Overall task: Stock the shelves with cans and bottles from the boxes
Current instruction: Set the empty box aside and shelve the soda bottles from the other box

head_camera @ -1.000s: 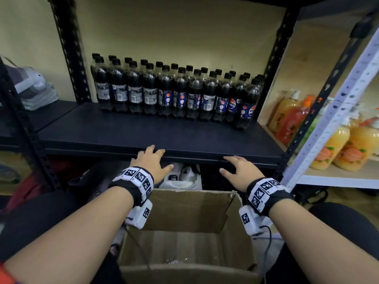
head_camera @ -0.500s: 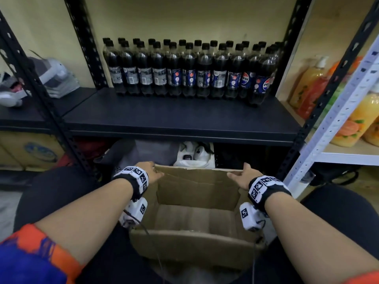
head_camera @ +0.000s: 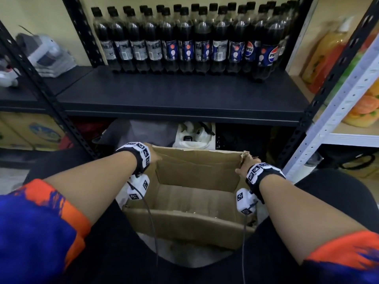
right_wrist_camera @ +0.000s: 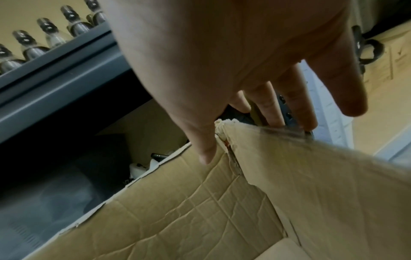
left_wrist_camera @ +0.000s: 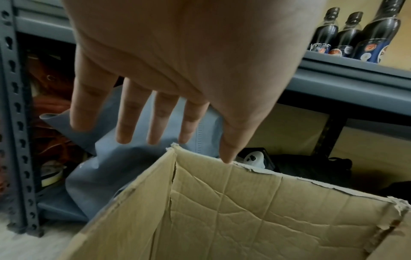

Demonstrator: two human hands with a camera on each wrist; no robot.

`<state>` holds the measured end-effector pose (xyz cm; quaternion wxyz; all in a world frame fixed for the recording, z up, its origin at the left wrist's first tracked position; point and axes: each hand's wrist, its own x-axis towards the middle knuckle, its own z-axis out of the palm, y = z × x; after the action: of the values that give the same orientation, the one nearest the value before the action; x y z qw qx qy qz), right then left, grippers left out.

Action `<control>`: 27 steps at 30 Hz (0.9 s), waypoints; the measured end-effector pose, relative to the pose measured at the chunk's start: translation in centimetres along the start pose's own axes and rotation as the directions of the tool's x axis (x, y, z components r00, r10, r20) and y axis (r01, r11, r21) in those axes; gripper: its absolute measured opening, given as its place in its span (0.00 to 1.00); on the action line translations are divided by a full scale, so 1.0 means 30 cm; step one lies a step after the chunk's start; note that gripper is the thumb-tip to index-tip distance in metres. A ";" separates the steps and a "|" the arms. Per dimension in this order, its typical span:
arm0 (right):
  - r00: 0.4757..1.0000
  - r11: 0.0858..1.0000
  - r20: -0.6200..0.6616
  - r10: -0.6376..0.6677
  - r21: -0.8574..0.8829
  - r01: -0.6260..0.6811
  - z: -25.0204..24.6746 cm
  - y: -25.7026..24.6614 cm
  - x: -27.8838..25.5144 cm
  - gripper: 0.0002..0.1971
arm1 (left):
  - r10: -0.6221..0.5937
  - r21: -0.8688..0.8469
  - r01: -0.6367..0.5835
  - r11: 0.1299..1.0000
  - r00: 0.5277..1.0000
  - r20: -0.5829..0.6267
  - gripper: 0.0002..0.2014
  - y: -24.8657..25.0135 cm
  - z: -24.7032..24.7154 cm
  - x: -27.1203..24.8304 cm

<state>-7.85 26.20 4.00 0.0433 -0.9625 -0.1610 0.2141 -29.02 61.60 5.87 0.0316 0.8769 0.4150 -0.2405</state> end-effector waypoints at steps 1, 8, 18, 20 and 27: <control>1.000 0.998 -0.014 0.026 0.050 -0.025 -0.008 -0.003 -0.015 0.47 | 0.007 -0.012 -0.007 1.000 1.000 0.012 0.40 -0.008 0.048 0.103; 0.990 0.957 0.065 0.122 0.256 -0.135 0.088 0.035 0.081 0.46 | -0.023 -0.115 0.036 0.993 0.993 0.116 0.22 0.079 -0.151 -0.384; 0.949 0.886 0.138 0.284 0.340 -0.315 0.033 -0.074 0.030 0.29 | -0.004 -0.203 0.078 0.976 0.940 0.342 0.22 -0.029 -0.021 -0.056; 0.950 0.902 0.146 0.277 0.301 -0.310 0.046 -0.096 0.053 0.30 | 0.038 -0.245 0.061 0.968 0.925 0.379 0.18 -0.039 -0.013 -0.017; 0.945 0.923 0.170 0.278 0.226 -0.312 0.026 -0.141 -0.019 0.28 | 0.009 -0.301 0.208 0.931 0.810 0.586 0.11 -0.086 -0.024 0.001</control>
<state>-9.90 30.01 4.18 0.1202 -0.9458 0.0114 0.3015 -30.64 63.49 6.85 0.2992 0.7186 0.4680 -0.4185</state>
